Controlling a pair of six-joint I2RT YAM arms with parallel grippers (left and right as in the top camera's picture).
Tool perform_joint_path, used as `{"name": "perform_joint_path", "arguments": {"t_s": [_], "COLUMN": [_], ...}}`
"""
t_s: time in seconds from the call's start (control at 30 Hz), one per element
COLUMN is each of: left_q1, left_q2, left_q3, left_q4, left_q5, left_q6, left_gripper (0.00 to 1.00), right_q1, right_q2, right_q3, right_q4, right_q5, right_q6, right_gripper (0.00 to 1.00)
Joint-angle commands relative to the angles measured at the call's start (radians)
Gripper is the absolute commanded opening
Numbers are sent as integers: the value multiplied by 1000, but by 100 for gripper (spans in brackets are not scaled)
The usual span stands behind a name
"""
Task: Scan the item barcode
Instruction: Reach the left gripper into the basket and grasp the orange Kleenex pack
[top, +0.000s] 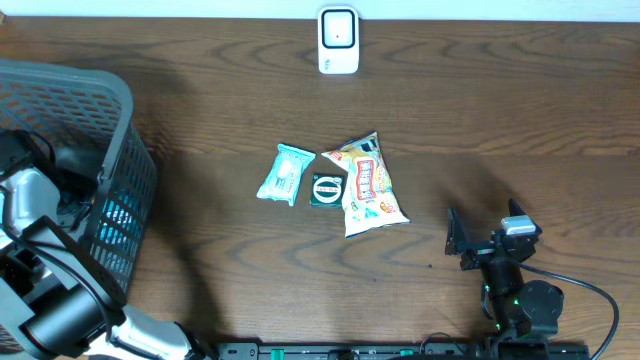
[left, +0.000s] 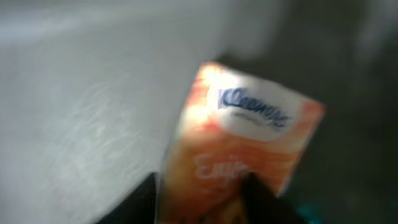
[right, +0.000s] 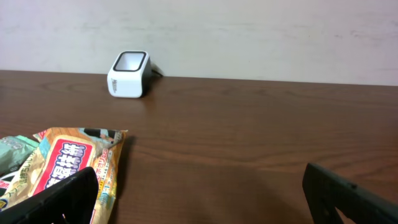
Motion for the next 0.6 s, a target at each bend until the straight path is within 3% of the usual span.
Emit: {"name": "perform_joint_path", "arguments": {"t_s": [0.0,0.03,0.33,0.57], "left_q1": [5,5,6,8], "left_q2": [22,22,-56,-372], "left_q3": [-77,-87,-82,-65], "left_q4": [27,31,14,-4], "left_q5": [-5,-5,-5,-6], "left_q6": [-2,-2,-2,-60], "left_gripper": [14,8,8,7], "right_q1": [9,9,9,9], "right_q2": [-3,-3,-3,-3], "right_q3": [-1,-1,-1,-1], "right_q4": [-4,-4,-3,-4], "right_q5": [4,4,4,4], "right_q6": [-11,-11,-11,-11], "right_gripper": [99,99,99,99]}}
